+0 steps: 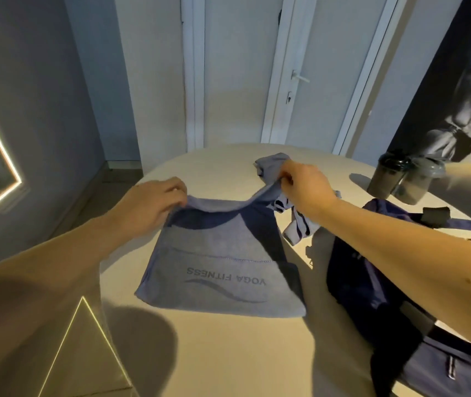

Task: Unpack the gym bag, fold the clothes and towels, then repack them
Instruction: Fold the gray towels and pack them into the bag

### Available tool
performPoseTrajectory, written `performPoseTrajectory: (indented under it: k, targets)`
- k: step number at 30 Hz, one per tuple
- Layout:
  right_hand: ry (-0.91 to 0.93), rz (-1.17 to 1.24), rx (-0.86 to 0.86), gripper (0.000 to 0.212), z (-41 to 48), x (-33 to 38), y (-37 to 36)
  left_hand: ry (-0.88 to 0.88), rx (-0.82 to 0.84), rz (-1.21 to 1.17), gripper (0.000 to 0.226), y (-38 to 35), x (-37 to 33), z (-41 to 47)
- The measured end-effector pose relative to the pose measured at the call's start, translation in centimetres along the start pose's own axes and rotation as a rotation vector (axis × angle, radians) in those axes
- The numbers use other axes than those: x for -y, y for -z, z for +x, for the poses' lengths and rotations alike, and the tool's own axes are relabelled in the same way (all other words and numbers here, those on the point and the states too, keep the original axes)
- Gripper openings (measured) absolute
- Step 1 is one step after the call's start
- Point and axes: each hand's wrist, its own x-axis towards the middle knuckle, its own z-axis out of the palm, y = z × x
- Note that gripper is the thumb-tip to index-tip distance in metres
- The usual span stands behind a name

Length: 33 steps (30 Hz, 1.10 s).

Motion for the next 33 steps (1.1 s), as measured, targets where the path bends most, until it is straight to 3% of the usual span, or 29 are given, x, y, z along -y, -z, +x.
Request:
performPoseTrajectory:
  k: [2, 4, 6, 9, 12, 18, 23, 26, 33]
  targets:
    - [0.168, -0.062, 0.079, 0.009, -3.1, -0.8, -0.8, 0.025, 0.15, -0.05, 0.015, -1.6, -1.2, -2.1]
    - [0.288, -0.192, 0.242, 0.019, -5.7, -2.0, -2.3, 0.243, 0.259, -0.193, 0.01, -3.2, -2.2, -3.6]
    - [0.333, -0.311, 0.403, 0.016, -7.3, -2.8, -3.1, 0.379, 0.247, -0.257, 0.016, -4.4, -2.0, -4.7]
    - [0.261, -0.322, 0.543, 0.01, -8.1, -3.5, -3.7, 0.318, 0.303, -0.147, 0.023, -4.8, -1.9, -5.3]
    - [0.157, -0.198, 0.651, 0.014, -8.2, -3.6, -4.0, 0.322, 0.316, -0.189, 0.024, -4.7, -2.2, -5.4]
    - [0.172, -0.057, 0.691, 0.037, -8.6, -3.2, -3.1, 0.321, 0.356, -0.234, 0.022, -4.2, -1.9, -5.4]
    - [0.243, -0.138, 0.699, 0.032, -8.6, -3.7, -3.1, 0.323, 0.354, -0.215, 0.009, -4.3, -2.1, -4.9]
    - [0.264, -0.141, 0.7, 0.024, -8.5, -3.9, -3.5, 0.356, 0.364, -0.248, 0.013, -4.4, -2.0, -5.0]
    - [0.173, -0.133, 0.694, 0.023, -8.1, -3.6, -2.8, 0.301, 0.394, -0.137, 0.009, -3.5, -2.9, -4.9]
